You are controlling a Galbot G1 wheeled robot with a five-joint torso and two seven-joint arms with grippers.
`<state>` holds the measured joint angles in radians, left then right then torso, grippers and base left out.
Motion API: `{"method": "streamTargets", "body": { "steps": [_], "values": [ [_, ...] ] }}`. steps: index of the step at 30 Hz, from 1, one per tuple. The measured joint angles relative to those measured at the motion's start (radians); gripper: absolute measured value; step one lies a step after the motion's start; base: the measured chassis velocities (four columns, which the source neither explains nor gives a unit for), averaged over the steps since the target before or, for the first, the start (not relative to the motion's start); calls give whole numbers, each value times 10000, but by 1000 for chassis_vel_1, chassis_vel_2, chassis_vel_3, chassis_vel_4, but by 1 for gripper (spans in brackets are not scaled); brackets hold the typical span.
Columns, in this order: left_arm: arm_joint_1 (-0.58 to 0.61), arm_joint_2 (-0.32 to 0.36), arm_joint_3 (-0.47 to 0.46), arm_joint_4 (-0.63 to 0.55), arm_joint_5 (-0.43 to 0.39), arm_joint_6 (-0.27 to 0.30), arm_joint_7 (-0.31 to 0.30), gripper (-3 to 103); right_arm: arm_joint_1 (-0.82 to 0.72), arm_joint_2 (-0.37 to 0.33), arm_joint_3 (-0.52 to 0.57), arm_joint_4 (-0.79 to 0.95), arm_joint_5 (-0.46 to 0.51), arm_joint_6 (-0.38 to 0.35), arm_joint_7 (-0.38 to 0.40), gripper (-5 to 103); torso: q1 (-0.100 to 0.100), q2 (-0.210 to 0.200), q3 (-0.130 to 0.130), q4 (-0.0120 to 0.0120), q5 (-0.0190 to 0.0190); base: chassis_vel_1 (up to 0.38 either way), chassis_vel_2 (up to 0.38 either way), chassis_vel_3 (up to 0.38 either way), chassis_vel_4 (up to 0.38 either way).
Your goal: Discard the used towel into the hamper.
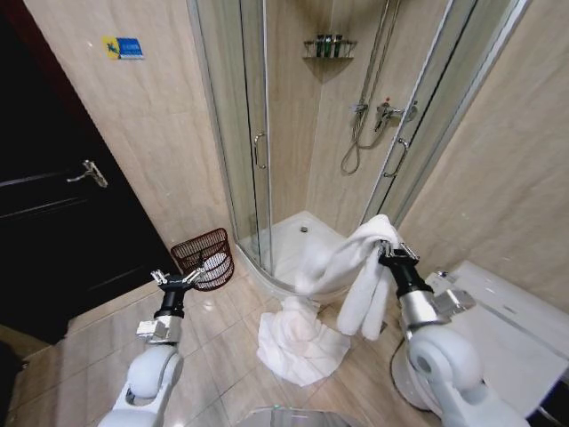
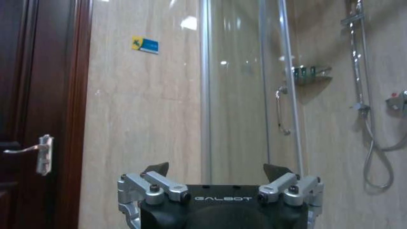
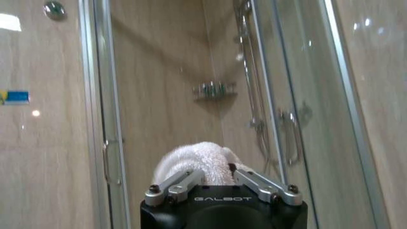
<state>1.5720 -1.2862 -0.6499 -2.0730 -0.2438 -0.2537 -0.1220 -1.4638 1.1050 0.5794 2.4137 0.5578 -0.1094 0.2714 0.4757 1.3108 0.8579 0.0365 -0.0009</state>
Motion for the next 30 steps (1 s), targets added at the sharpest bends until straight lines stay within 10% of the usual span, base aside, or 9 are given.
{"method": "streamTargets", "body": {
  "steps": [30],
  "values": [
    [89,5,40,1,46,37,13,100,-738,-87,1003,848,-453,-291,-141,8,3,-1,3,1,11,9,6,-4,-11]
  ]
}}
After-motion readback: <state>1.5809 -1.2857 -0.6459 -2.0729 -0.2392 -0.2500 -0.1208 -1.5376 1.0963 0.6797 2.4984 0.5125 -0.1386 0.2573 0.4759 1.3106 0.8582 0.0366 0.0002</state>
